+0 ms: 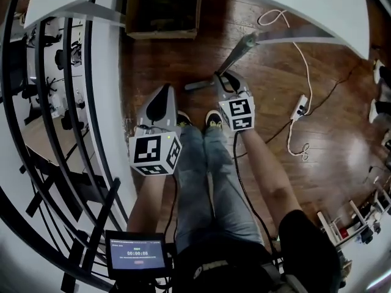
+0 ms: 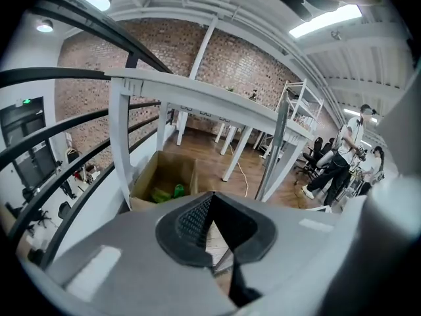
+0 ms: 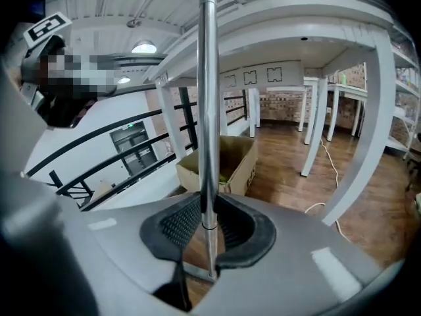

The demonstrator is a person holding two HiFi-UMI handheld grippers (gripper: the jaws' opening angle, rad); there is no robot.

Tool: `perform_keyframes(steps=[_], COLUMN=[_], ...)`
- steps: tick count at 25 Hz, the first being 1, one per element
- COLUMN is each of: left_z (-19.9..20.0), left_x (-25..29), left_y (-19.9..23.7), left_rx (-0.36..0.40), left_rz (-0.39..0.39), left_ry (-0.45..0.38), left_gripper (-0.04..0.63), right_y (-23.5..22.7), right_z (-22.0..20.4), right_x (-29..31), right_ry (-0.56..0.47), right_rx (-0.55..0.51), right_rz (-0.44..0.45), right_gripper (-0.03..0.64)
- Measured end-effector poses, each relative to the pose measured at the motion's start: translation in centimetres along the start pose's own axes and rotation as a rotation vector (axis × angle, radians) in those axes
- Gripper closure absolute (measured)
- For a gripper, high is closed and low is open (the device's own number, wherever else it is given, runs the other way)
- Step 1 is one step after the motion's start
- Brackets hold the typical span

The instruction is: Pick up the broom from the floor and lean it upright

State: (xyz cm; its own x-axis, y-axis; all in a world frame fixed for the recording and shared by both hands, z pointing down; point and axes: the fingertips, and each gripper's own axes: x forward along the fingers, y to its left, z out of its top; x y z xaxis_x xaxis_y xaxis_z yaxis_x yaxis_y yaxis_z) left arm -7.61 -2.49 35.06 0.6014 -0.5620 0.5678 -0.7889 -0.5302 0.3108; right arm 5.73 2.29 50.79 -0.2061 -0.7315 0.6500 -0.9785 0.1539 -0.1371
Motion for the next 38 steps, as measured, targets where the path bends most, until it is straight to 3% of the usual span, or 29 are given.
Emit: perform_keyframes(steps=[7, 27, 31, 38], left_z=[0.6, 0.0, 0.2, -0.5], left_x=[1.1, 0.5, 0.5, 0.1], left_y=[-2.0, -1.8, -1.9, -1.3], left_rx=[0.034, 0.034, 0.035, 0.040], left_rz=[-0.020, -0.012, -0.012, -0.005], left_ry=[-0.006, 0.009, 0.002, 0.015], left_gripper=[0.580, 0.580, 0.580, 0.580], right_y=[-3.4, -7.5, -7.9, -7.9], right_z=[1.5, 3.6, 3.5, 4.2], right_x=[0.9, 3.1, 3.0, 3.6], right_ry=[-0.015, 0.005, 0.003, -0.012], right_rx=[0.073, 0.068, 0.057, 0.020], right_rz=[-0.054, -0.125, -0.128, -0.142], right_gripper=[0.538, 0.531, 0.494, 0.527])
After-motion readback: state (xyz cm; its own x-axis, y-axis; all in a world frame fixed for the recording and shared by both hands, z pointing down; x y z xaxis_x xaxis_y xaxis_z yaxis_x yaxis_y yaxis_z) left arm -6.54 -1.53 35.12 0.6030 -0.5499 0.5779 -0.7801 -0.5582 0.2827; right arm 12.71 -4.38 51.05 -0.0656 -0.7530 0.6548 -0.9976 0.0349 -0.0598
